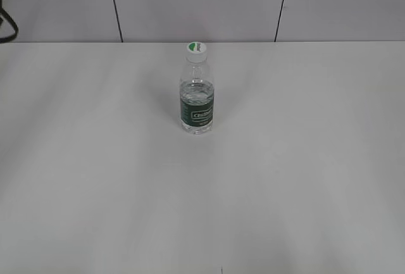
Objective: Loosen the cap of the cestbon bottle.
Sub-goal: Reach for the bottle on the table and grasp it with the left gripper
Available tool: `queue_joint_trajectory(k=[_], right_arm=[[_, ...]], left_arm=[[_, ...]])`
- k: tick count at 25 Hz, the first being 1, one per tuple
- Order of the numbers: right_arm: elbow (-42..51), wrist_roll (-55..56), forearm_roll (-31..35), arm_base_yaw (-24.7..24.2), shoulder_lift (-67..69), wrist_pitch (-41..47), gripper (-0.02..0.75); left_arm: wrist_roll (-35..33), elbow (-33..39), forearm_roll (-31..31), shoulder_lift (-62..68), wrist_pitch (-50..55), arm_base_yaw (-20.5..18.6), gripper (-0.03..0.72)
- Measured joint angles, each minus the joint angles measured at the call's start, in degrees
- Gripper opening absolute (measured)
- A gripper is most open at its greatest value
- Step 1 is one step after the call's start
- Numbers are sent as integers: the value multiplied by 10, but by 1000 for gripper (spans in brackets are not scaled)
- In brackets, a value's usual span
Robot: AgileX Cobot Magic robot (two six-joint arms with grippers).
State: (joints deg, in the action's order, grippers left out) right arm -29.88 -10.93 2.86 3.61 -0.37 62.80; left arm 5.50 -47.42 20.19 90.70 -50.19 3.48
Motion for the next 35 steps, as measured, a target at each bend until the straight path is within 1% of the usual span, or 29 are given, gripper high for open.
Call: queue_joint_trajectory(k=[3, 6, 8, 12, 21, 23, 35], right_arm=[[0, 0, 0, 0, 0, 0, 516], [0, 0, 0, 0, 0, 0, 516], [0, 0, 0, 0, 0, 0, 516], [0, 0, 0, 0, 0, 0, 516], [0, 0, 0, 0, 0, 0, 516], [0, 0, 0, 0, 0, 0, 516], [0, 0, 0, 0, 0, 0, 516]], left_arm=[[42, 0, 59, 56, -65, -15, 497], [70, 0, 137, 105, -141, -46, 497], [76, -1, 178, 133, -170, -64, 497], [81, 0, 247, 170, -182, -84, 497], [89, 9, 388, 188, -187, -86, 497], [93, 9, 406, 189, -188, -86, 497], [117, 9, 430, 275, -190, -86, 497]])
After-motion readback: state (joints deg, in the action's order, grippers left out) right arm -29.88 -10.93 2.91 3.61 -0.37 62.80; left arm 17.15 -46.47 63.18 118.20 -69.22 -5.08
